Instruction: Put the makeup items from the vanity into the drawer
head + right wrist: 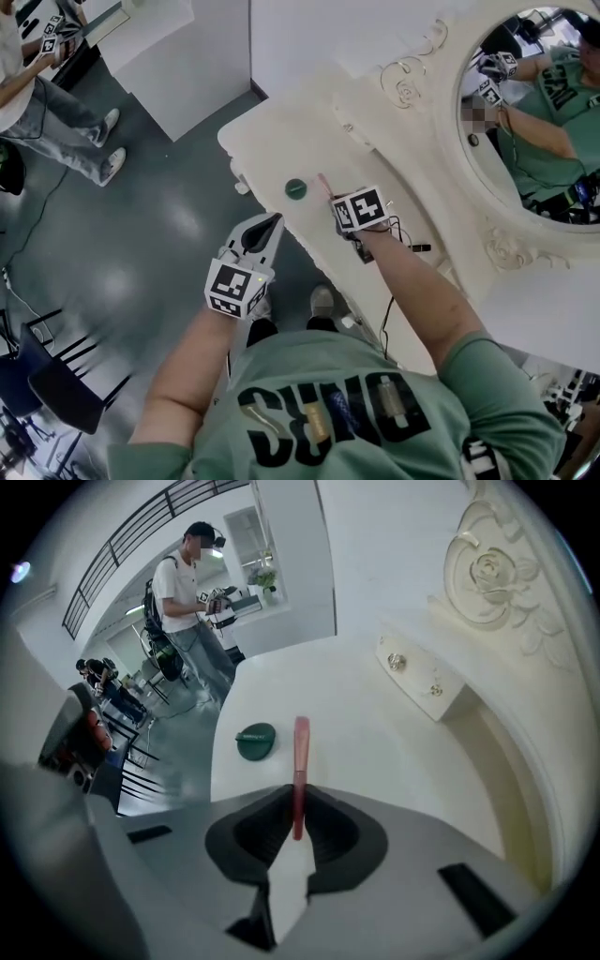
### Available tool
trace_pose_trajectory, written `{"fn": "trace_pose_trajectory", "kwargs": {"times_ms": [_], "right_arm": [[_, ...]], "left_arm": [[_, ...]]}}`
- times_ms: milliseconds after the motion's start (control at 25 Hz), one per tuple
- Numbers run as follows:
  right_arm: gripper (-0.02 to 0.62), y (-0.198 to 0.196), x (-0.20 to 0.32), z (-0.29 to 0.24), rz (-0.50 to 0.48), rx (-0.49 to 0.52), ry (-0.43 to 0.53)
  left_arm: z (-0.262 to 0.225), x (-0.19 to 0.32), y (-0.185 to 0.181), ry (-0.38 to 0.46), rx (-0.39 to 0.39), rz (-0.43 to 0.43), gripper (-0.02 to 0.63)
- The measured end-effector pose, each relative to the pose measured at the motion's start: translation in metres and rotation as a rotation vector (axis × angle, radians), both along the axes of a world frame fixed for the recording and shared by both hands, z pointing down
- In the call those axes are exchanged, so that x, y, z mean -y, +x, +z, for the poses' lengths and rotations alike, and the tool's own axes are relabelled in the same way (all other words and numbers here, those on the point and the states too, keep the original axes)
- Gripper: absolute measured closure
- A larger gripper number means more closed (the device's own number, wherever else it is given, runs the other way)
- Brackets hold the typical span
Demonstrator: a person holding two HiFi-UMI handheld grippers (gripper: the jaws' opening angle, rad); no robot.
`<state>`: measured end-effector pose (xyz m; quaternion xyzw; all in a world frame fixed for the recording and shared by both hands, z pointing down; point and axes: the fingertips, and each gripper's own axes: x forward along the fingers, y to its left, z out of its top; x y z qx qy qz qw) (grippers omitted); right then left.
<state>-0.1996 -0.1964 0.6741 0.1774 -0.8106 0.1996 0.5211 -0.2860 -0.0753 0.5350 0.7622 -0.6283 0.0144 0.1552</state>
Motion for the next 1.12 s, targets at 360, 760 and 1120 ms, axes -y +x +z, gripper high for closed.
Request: {"fn": "trace_pose_trajectory", "kwargs": {"times_ms": [360, 760, 1120], "right_arm": [[0.548, 0.023, -0.008, -0.162, 0.058, 0.330, 0.128], [0.548, 0.109, -0.045, -0.356, 0.029, 0.814, 0.322], [0.548, 0.176, -0.081, -0.433, -0.061, 1.024, 0.362]], "left_arm": [[-0.092, -0.001, -0.001, 0.084, 0.003, 0.114, 0.598], [-0.220, -0.001, 0.051, 0.202, -0.030, 0.221, 0.598], [-0.291, -0.023, 0.099, 0.282, -0.060, 0.209, 0.598]]}}
